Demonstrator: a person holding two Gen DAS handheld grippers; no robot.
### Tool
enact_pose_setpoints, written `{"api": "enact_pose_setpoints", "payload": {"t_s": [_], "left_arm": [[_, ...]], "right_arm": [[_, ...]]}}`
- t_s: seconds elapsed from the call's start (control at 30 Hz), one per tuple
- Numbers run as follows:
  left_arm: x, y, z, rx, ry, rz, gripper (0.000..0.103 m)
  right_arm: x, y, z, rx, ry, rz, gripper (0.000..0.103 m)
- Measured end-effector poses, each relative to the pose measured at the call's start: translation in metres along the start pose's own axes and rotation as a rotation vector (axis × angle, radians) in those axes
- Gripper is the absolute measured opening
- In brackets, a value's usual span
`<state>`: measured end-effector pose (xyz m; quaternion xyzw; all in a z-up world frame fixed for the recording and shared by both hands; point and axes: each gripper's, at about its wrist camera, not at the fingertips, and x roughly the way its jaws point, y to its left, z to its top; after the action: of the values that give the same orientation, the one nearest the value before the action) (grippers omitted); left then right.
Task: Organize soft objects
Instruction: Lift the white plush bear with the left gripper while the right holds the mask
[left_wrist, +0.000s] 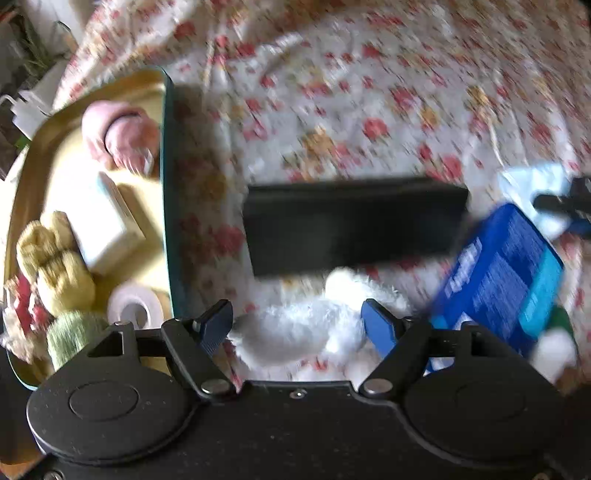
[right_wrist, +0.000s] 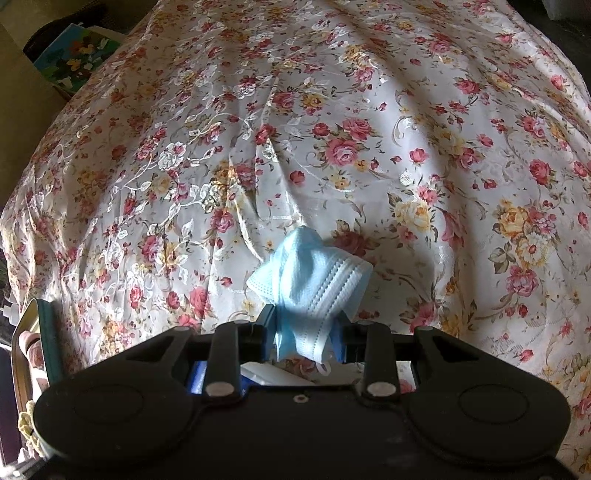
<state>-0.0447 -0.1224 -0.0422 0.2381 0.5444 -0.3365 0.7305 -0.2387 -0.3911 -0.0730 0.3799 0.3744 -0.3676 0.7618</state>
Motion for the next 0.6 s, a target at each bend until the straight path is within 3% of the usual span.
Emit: {"api": "enact_pose_setpoints", "payload": {"t_s": [0.17,0.27,0.33,0.4,0.6], "left_arm": [[-0.004,-0.005,-0.018,0.083,0.07,-0.073,0.071],[-0.01,-0.013,-0.023,0.228,0.027,-0.082,0.071],[-0.016,-0.022,-0.029,0.361,-0.022,-0.053,0.071],[-0.019,-0.025,-0.034,0.427,-0.058,-0.024,0.071],[-0.006,-0.016,-0.026,0.359,0.001,-0.099,0.071]], "right_arm": [[-0.001,0.002,0.0,-0.003,-0.006,0.007,0.031],[-0.001,0.003,-0.001,-0.004,-0.004,0.008,0.031],[-0.001,0.002,-0.001,-0.004,-0.006,0.008,0.031],[-0.001,0.002,0.0,-0.004,-0.007,0.006,0.031],[-0.001,0.005,-0.001,-0.022,-0.01,0.002,0.031]]}}
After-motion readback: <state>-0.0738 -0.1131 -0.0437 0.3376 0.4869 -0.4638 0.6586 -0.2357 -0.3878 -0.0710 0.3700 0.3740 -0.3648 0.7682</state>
